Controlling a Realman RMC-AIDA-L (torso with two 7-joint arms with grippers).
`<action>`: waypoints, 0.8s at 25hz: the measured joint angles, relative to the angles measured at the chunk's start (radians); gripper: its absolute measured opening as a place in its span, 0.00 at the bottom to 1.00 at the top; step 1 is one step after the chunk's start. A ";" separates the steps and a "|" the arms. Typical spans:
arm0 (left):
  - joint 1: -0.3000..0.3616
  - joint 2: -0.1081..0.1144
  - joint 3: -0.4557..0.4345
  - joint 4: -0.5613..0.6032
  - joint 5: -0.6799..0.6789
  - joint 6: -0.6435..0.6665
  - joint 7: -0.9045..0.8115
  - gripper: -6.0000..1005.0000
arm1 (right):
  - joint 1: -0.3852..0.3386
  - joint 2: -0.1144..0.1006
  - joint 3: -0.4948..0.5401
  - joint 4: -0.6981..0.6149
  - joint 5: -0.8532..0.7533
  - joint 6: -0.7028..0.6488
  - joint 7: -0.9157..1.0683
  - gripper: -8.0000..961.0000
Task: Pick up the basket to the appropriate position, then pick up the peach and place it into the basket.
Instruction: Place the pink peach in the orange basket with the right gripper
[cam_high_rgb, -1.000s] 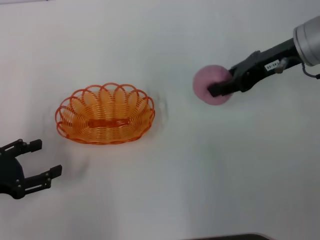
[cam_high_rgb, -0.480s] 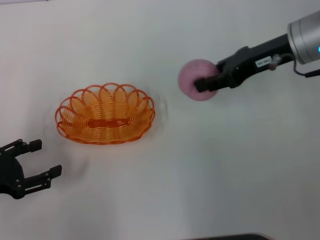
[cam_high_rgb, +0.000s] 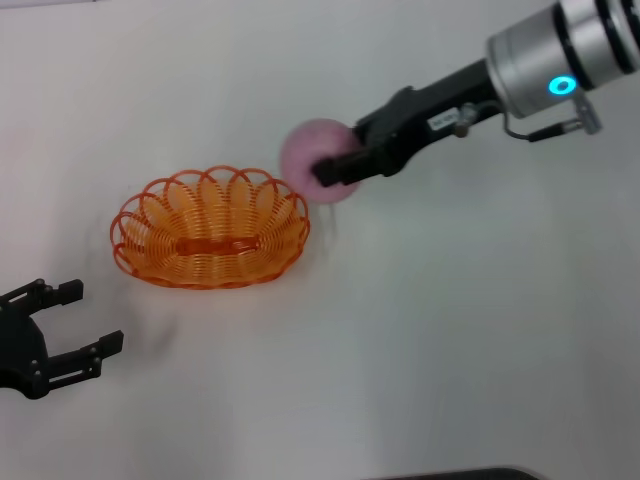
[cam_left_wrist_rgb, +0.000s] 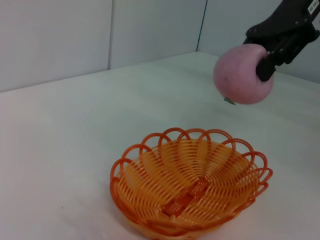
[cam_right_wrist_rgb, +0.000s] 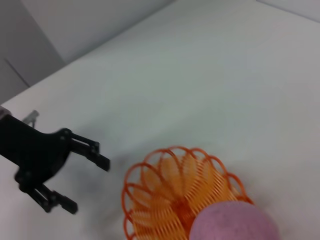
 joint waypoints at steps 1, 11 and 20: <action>0.000 0.000 0.000 0.000 0.000 0.000 0.000 0.82 | 0.007 0.000 -0.018 0.002 0.017 0.008 0.000 0.46; -0.003 0.000 0.000 0.000 0.000 -0.002 0.000 0.82 | 0.077 0.000 -0.181 0.062 0.093 0.108 0.000 0.46; -0.006 0.000 0.001 0.000 0.000 -0.003 0.000 0.82 | 0.133 0.003 -0.277 0.211 0.097 0.245 -0.022 0.46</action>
